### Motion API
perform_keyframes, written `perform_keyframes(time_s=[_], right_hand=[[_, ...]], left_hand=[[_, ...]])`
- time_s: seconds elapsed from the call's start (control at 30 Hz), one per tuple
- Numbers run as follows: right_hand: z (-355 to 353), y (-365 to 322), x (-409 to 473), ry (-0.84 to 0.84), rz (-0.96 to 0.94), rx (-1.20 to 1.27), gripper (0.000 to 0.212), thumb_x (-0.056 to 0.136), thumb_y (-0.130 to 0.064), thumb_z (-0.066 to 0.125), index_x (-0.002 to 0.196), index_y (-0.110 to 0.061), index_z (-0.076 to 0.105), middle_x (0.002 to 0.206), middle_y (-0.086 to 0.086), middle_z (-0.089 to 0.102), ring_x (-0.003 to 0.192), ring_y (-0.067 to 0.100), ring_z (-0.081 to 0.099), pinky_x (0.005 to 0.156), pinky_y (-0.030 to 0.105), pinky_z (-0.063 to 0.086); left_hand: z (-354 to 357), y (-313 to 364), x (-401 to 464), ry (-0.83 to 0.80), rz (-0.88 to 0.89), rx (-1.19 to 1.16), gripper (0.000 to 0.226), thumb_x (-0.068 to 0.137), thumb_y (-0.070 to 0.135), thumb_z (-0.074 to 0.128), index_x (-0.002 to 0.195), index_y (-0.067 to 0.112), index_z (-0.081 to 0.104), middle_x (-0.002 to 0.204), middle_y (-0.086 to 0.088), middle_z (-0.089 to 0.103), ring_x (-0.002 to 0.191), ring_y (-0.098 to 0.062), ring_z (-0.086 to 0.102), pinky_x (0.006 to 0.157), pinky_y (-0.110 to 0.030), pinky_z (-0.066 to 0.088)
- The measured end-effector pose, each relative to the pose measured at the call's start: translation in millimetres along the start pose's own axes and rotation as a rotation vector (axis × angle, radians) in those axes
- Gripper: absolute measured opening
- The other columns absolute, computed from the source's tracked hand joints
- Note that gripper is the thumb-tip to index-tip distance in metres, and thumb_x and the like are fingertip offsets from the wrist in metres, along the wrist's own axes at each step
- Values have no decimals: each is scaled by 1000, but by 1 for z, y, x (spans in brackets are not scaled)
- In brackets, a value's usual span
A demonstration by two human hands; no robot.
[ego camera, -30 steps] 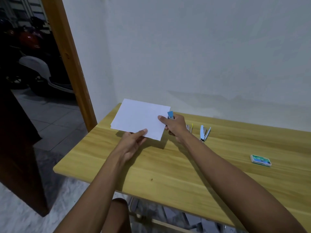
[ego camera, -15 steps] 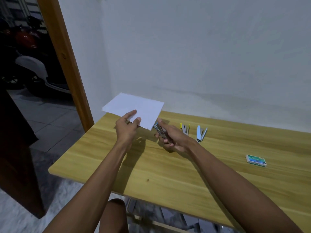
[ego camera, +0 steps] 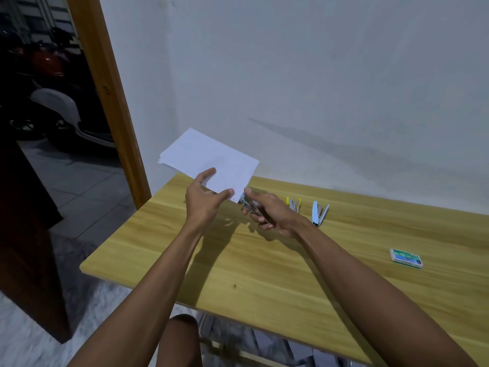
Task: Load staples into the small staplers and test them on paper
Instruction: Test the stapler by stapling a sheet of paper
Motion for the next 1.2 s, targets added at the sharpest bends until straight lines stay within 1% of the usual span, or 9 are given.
perform_keyframes(time_s=[0.13, 0.3, 0.47, 0.6, 0.77, 0.93, 1.0, 1.1, 1.2], right_hand=[[-3, 1, 1, 21, -7, -19, 60, 87, -62, 60, 100, -4, 63, 91, 15, 54, 51, 11, 33, 40, 22, 22], [1, -3, -3, -7, 10, -78, 54, 94, -57, 53, 89, -5, 63, 56, -5, 52, 46, 9, 35, 41, 23, 23], [3, -6, -2, 1, -11, -88, 51, 92, -57, 58, 84, -7, 63, 61, 0, 51, 47, 10, 32, 39, 22, 22], [5, -9, -3, 5, -25, -125, 44, 97, -47, 54, 82, -6, 61, 48, -6, 51, 40, 8, 33, 38, 21, 22], [-1, -9, -2, 59, -107, -271, 46, 93, -51, 59, 67, -13, 57, 51, -1, 49, 43, 11, 30, 43, 23, 23], [-11, -4, -3, 45, -20, -29, 56, 83, -65, 59, 81, -10, 58, 57, -4, 41, 42, 8, 19, 38, 18, 15], [-15, -2, -1, 115, -31, -16, 54, 80, -57, 70, 96, -6, 66, 58, -6, 32, 46, 9, 17, 38, 19, 15], [-8, 1, 4, 192, -63, 1, 29, 84, -28, 78, 68, -16, 57, 53, -6, 37, 43, 9, 22, 39, 20, 19], [-1, 1, 12, 289, -50, 52, 33, 84, -17, 74, 62, -20, 50, 52, -4, 40, 40, 9, 25, 38, 20, 20]], left_hand=[[-1, 1, -1, -44, -18, 25, 61, 70, 16, 85, 124, 27, 58, 50, 2, 36, 50, -16, 32, 63, -26, 40], [3, 2, -4, -62, -27, 36, 63, 71, 17, 85, 127, 25, 57, 42, 10, 38, 48, -14, 32, 60, -26, 39], [5, 4, -4, -79, -30, 6, 60, 73, 23, 84, 127, 28, 58, 62, -7, 49, 59, -15, 47, 71, -27, 46], [3, 2, -1, -104, -28, -21, 51, 80, 26, 79, 127, 30, 59, 76, -9, 60, 71, -16, 63, 80, -26, 53], [6, 0, -1, -88, -49, -17, 37, 87, 19, 72, 122, 29, 64, 75, -8, 43, 61, -16, 43, 87, -31, 56], [2, -1, 5, -46, -105, -105, 38, 86, 15, 72, 122, 25, 66, 86, 0, 58, 70, -18, 46, 99, -39, 52], [1, -1, 4, -44, -114, -114, 39, 86, 15, 71, 125, 23, 65, 90, -9, 65, 72, -19, 50, 99, -40, 52], [5, -2, 3, -41, -140, -118, 38, 87, 16, 70, 124, 22, 64, 126, -30, 59, 90, -22, 67, 96, -33, 53], [3, -6, 4, 51, -195, -110, 46, 80, 13, 77, 124, 17, 64, 106, -17, 69, 76, -15, 62, 75, -22, 52]])
Point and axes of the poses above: each hand's wrist, its own x-axis towards the middle knuckle, its own z-axis out of the palm, y = z × x, the point moved 2 cm from there along x, towards the middle knuckle
